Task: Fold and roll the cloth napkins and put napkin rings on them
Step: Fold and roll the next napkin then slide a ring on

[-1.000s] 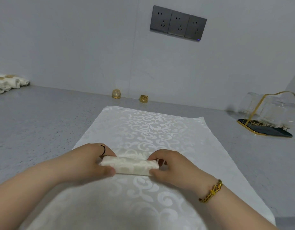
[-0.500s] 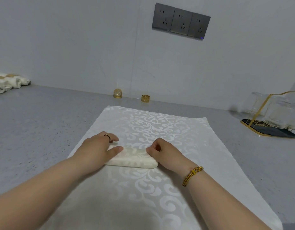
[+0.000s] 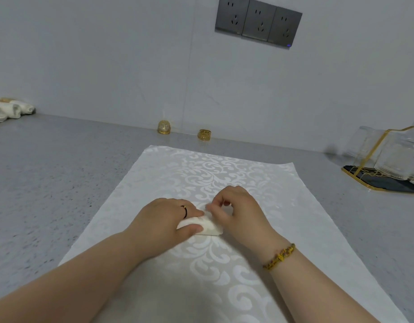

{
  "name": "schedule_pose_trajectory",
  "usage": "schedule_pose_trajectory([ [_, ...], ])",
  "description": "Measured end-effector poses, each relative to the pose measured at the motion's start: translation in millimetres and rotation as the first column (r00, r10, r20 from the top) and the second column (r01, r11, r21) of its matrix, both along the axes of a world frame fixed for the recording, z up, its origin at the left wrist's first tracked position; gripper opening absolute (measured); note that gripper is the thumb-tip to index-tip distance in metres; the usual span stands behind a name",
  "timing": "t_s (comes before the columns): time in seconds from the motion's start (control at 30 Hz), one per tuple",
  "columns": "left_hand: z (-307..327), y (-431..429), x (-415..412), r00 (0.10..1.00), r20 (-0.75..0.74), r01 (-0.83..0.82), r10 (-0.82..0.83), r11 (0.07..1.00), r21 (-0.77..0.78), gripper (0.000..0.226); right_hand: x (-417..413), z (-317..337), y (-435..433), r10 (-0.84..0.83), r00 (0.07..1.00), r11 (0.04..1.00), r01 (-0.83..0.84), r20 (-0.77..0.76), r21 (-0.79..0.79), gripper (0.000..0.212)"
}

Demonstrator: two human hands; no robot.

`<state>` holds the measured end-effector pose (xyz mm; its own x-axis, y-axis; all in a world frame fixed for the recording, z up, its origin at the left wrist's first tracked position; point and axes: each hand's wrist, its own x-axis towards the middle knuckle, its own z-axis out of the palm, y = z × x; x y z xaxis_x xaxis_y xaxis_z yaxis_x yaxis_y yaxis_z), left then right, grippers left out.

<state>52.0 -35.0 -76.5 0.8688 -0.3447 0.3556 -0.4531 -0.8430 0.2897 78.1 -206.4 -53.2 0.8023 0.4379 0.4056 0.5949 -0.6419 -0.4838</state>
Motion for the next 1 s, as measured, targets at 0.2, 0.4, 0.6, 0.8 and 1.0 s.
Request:
schedule_pose_trajectory([
  [0.2, 1, -1, -2, 1.0, -0.011, -0.003, 0.004, 0.999, 0.035, 0.093, -15, -2, -11, 0.146, 0.94, 0.908, -0.003, 0.309, -0.42, 0.016],
  [0.4, 0, -2, -4, 1.0, 0.018, -0.001, 0.002, 0.999, -0.054, 0.078, -9, 24, 3, 0.06, 0.997, 0.862, -0.077, -0.05, -0.501, 0.018],
  [0.6, 4, -3, -2, 0.998, -0.032, -0.055, 0.05, 0.981, -0.183, 0.063, 23, 42, 10, -0.019, 0.867, 0.91, -0.192, -0.498, -0.368, 0.017],
  [0.8, 3, -5, -2, 0.998, -0.036, -0.058, 0.052, 0.981, -0.184, 0.053, 36, 42, 12, -0.114, 0.78, 0.882, -0.207, -0.616, -0.424, 0.031],
  [1.0, 7, -8, -5, 0.995, -0.044, -0.09, 0.085, 0.987, -0.134, 0.041, 24, 39, 7, -0.067, 0.846, 0.922, -0.15, -0.529, -0.356, 0.022],
])
